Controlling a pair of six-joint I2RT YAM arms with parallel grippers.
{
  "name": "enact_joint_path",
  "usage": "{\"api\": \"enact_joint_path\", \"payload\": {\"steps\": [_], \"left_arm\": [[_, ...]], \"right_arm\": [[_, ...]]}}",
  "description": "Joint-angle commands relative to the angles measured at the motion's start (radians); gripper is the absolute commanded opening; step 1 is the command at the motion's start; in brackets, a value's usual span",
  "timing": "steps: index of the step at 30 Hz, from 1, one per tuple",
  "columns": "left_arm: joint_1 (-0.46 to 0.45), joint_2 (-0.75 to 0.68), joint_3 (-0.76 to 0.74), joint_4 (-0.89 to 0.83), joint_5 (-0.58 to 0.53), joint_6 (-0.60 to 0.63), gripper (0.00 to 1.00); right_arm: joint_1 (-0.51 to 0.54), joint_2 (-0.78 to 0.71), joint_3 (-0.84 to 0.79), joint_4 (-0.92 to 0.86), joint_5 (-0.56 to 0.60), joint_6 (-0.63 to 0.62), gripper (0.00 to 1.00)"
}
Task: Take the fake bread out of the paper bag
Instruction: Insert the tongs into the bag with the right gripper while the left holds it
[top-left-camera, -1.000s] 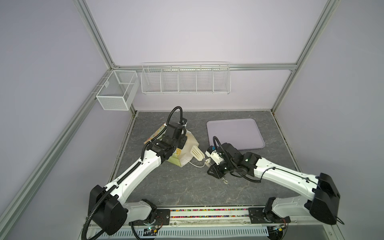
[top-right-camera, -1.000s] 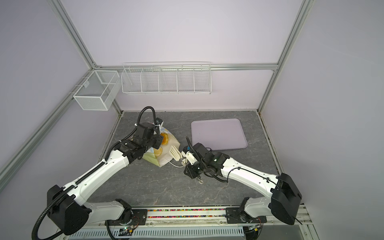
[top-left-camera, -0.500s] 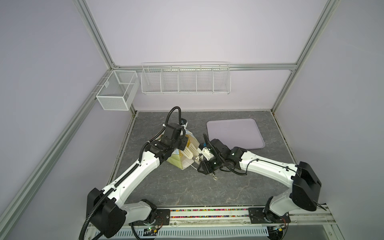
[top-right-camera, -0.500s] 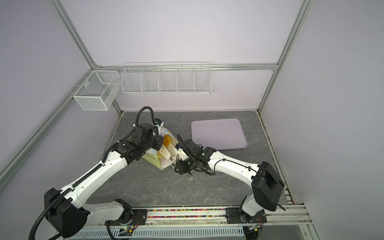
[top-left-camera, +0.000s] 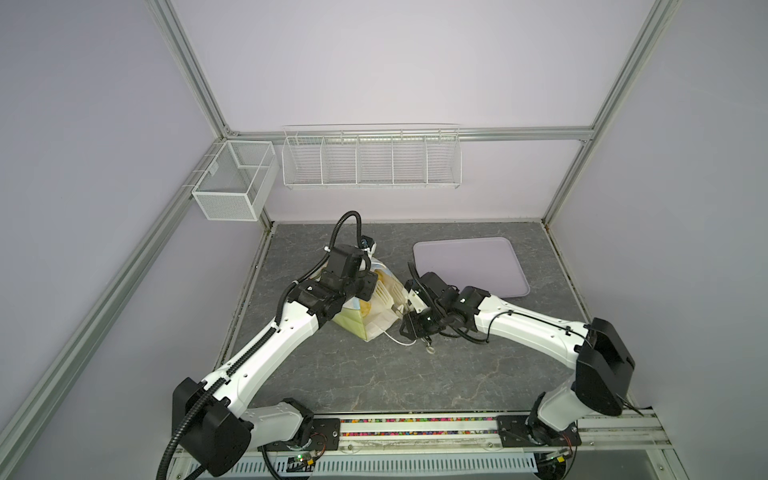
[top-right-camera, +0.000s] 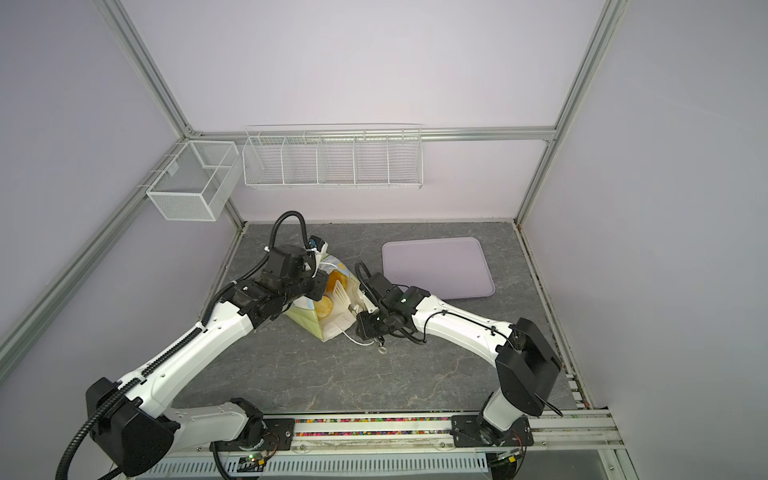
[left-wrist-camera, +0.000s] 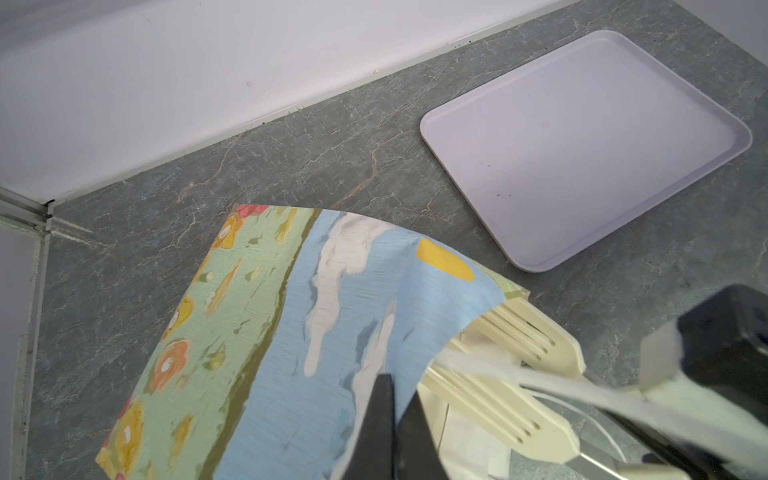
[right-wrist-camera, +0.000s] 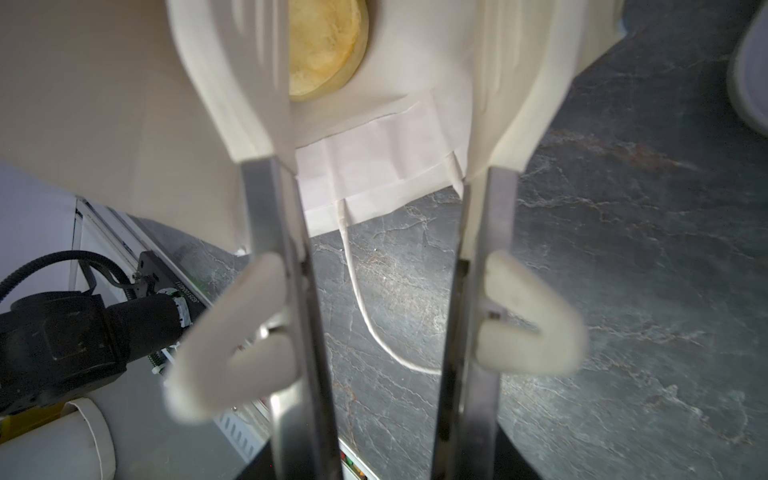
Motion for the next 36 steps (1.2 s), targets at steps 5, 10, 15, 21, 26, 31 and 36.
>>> {"api": "enact_joint_path", "payload": {"steps": [5,10,15,21,26,31,36], "left_arm": [[-0.005,-0.034,0.018,0.028,0.076,-0.043,0.0],[-0.004,-0.045,0.011,0.039,0.106,-0.05,0.0],[-0.004,-0.059,0.009,0.051,0.13,-0.056,0.0],[-0.004,-0.06,0.002,0.053,0.123,-0.069,0.0],[-0.004,-0.063,-0.01,0.049,0.091,-0.085,0.0],[-0.004,-0.059,-0.018,0.051,0.038,-0.109,0.0],[-0.004,-0.044,-0.008,0.048,-0.024,-0.155,0.0]], "right_arm": [[0.0,0.076,0.062,0.018,-0.011,0.033,0.45],[0.002,0.115,0.102,0.009,-0.007,0.033,0.44],[0.001,0.153,0.142,-0.006,0.003,0.025,0.44],[0.001,0.179,0.174,-0.029,0.034,0.009,0.34],[0.008,0.157,0.172,-0.057,0.07,-0.015,0.2],[0.032,0.113,0.172,-0.1,0.118,-0.041,0.15],[0.072,0.065,0.174,-0.157,0.177,-0.053,0.12]]}}
